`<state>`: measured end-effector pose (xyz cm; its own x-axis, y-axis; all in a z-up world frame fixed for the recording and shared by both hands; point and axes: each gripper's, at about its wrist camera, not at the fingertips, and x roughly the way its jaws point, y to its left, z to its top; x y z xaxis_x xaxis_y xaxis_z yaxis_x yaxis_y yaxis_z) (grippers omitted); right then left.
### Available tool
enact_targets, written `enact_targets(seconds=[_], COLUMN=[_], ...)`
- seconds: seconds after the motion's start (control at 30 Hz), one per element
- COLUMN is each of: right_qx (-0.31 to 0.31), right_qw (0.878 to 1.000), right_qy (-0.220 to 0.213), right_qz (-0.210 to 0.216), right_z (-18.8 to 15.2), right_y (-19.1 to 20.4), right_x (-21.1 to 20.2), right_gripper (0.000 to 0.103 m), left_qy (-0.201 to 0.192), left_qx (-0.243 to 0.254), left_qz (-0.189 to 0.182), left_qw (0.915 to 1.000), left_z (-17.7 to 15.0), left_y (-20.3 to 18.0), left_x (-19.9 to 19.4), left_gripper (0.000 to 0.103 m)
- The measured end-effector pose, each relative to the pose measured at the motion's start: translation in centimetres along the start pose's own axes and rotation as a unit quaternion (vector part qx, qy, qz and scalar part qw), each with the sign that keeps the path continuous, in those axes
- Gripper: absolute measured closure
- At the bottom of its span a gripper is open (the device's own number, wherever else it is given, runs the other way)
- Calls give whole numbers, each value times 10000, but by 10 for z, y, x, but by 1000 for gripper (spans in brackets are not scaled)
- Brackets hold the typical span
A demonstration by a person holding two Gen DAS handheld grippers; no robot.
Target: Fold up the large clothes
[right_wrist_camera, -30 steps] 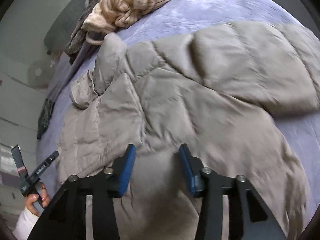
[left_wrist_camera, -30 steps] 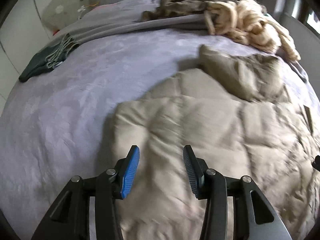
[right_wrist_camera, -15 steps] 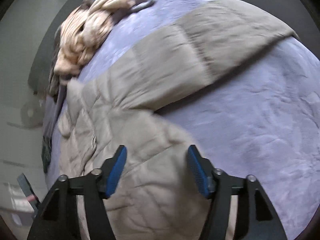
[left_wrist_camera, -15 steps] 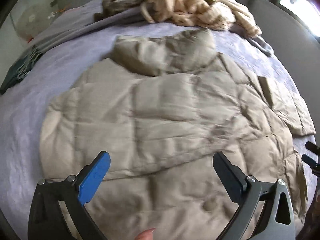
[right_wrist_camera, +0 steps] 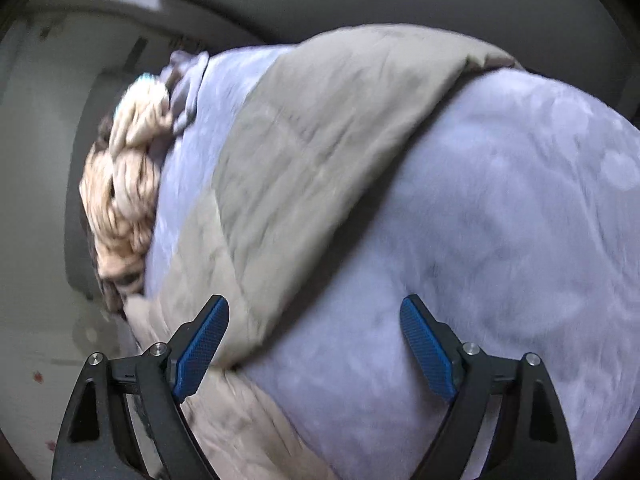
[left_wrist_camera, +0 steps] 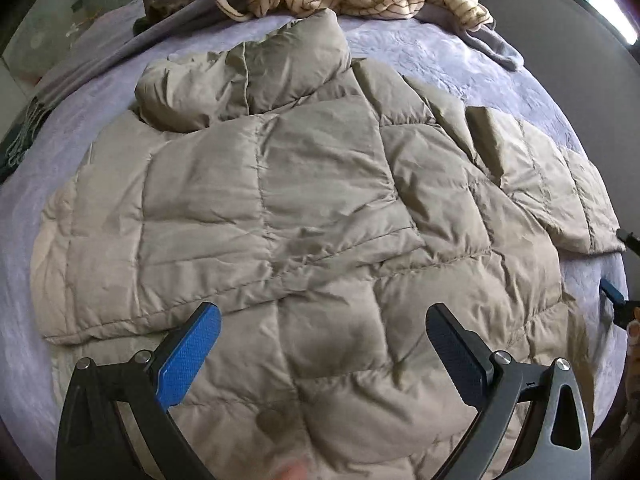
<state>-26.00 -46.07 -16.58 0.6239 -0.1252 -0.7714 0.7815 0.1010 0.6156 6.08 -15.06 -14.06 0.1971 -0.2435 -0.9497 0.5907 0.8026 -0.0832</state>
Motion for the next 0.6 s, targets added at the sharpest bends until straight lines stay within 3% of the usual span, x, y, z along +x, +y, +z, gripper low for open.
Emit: enact_targets(seconds=[0.17,0.3,0.43,0.6], right_qx=[345,798,1273,1518], right_qw=[9975,9912,9792,9713], right_qy=[-398,-578,-661,-605], right_qz=[471,888,1433,1727], right_z=[31,55,74,92], right_y=[-6,-15,-24,-28], right_x=[-3,-3,-1,-4], right_gripper=[13,13,12,12], left_qy=[200,126,73,-102], left_qx=[-13,-48,-80,-198], left_qz=[-114,-83,-40,20], left_qw=[9997,9999,9999,9998], left_z=[2,1,1,7], left_y=[-6,-11,-13,-11], left_x=[6,2,-2,-11], left_gripper=[0,0,0,0])
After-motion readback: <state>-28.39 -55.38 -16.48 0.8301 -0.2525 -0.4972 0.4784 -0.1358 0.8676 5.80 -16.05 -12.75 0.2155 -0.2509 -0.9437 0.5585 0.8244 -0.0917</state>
